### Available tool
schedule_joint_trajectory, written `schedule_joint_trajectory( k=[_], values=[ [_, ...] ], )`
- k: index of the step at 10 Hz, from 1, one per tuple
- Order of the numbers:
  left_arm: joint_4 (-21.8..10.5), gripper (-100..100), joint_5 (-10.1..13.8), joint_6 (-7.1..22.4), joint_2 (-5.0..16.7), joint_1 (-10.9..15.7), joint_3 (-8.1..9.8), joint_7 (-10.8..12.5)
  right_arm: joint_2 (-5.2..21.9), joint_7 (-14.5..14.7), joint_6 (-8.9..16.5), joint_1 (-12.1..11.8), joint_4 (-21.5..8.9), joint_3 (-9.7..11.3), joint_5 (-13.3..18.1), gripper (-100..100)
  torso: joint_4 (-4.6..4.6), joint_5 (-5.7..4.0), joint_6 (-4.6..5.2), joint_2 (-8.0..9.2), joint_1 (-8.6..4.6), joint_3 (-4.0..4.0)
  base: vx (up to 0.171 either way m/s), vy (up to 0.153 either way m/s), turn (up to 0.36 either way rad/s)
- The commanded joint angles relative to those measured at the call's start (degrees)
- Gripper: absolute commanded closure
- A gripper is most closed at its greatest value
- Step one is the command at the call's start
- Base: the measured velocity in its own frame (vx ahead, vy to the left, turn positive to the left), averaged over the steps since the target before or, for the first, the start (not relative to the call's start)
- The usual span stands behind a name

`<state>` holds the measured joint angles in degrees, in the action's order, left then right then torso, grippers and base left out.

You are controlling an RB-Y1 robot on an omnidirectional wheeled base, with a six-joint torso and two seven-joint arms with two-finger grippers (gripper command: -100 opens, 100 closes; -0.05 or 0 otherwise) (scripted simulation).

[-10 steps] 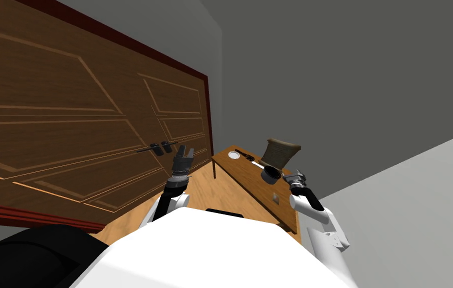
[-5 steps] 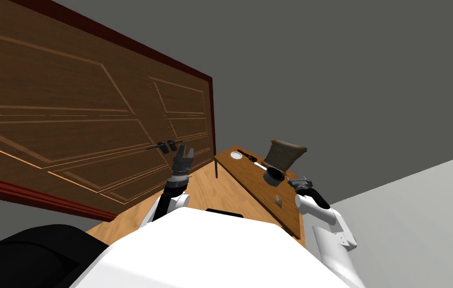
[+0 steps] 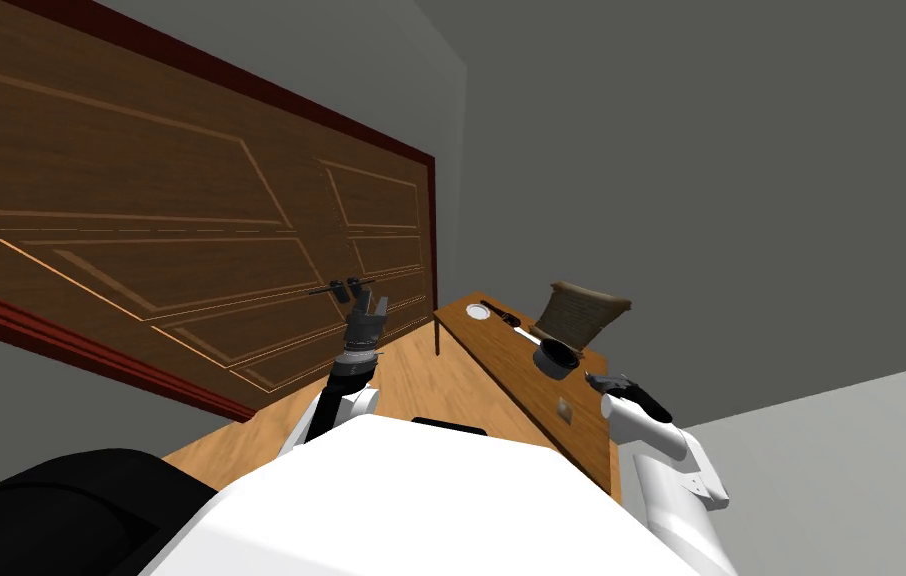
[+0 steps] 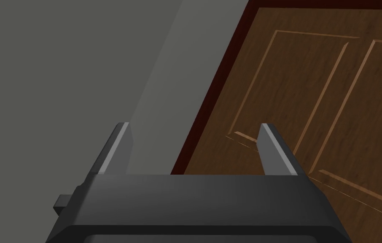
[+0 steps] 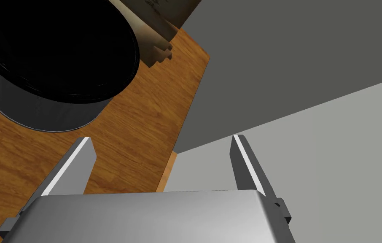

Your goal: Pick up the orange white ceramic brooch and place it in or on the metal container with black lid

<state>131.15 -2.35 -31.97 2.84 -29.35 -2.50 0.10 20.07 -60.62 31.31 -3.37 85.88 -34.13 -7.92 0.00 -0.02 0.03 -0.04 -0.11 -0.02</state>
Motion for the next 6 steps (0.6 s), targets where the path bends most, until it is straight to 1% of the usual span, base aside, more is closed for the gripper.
schedule_joint_trajectory(
  k=[1,2,3,4,5,6],
  values=[
    [0.00,0,0.00,0.00,0.00,0.00,0.00,0.00,0.37,-1.41,2.85,0.38,-1.92,-1.07,-0.13,-100,0.00,0.00,0.00,0.00,0.00,0.00,0.002,-0.012,0.078],
    [0.00,0,0.00,0.00,0.00,0.00,0.00,0.00,0.37,-1.41,2.85,0.38,-1.92,-1.07,-0.13,-100,-0.01,-0.01,0.03,-0.01,0.00,-0.01,0.002,-0.006,0.001],
    [0.00,0,0.00,0.00,0.00,-0.01,0.00,0.00,0.95,-3.63,4.93,1.25,-4.91,-3.09,-0.20,-100,0.00,0.00,0.03,-0.01,0.03,-0.01,0.005,-0.005,0.133],
    [0.00,0,0.00,0.00,0.00,0.00,0.00,0.00,0.95,-3.63,5.81,1.25,-5.09,-3.09,-0.20,-100,-0.01,0.00,0.00,-0.02,0.03,-0.01,0.006,-0.011,0.075],
    [0.00,0,0.00,0.00,0.00,-0.01,0.00,0.00,0.95,-3.63,5.81,1.25,-5.09,-3.09,-0.20,-100,-0.01,0.01,0.03,-0.02,0.02,-0.01,0.002,-0.006,-0.002],
    [0.00,0,0.00,0.00,0.00,-0.01,0.00,0.00,1.48,-5.72,8.63,2.05,-7.23,-5.05,-0.27,-100,-0.01,0.01,0.03,-0.02,0.03,-0.01,0.008,-0.007,0.115]
  ],
)
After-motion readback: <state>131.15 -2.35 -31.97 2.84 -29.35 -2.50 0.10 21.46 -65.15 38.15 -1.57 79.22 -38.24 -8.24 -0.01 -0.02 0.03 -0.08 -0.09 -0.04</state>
